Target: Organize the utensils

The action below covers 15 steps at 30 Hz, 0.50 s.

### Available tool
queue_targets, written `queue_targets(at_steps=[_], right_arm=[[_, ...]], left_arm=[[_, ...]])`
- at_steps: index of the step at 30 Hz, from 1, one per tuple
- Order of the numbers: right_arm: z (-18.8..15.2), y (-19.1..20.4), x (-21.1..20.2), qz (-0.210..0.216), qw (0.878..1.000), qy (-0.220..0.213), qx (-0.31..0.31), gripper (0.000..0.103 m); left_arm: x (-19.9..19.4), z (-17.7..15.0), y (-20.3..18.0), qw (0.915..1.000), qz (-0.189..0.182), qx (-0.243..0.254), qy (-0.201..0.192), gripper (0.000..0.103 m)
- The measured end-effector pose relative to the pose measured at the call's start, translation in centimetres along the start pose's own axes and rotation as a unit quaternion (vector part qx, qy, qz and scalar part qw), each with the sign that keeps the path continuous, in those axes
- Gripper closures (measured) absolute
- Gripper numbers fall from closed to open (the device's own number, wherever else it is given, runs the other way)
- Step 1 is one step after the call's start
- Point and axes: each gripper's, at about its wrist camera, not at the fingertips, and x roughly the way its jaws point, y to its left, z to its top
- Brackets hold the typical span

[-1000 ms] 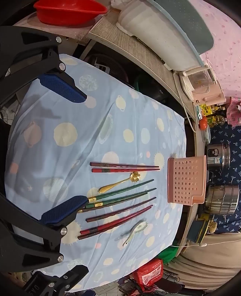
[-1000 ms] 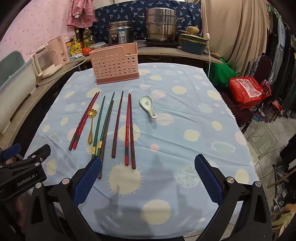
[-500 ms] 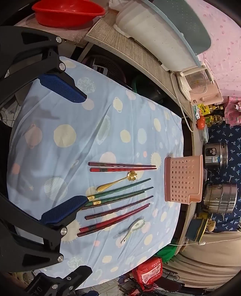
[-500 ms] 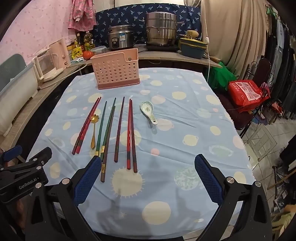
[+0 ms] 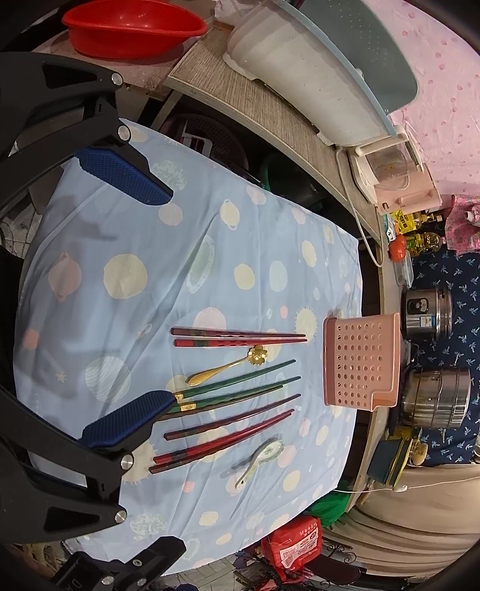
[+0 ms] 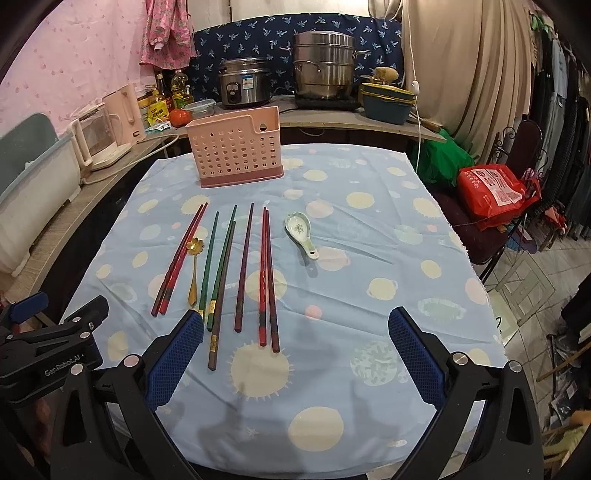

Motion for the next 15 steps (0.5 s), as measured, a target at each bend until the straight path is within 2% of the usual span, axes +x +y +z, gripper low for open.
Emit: queue_targets(at_steps=[15], right_arm=[[0.25, -0.06, -0.32, 0.0, 1.0, -0.005, -0.001, 0.007]], left_arm=[[0.02, 0.08, 0.11, 1.0, 0.009, 0.0, 0.002, 0.007]])
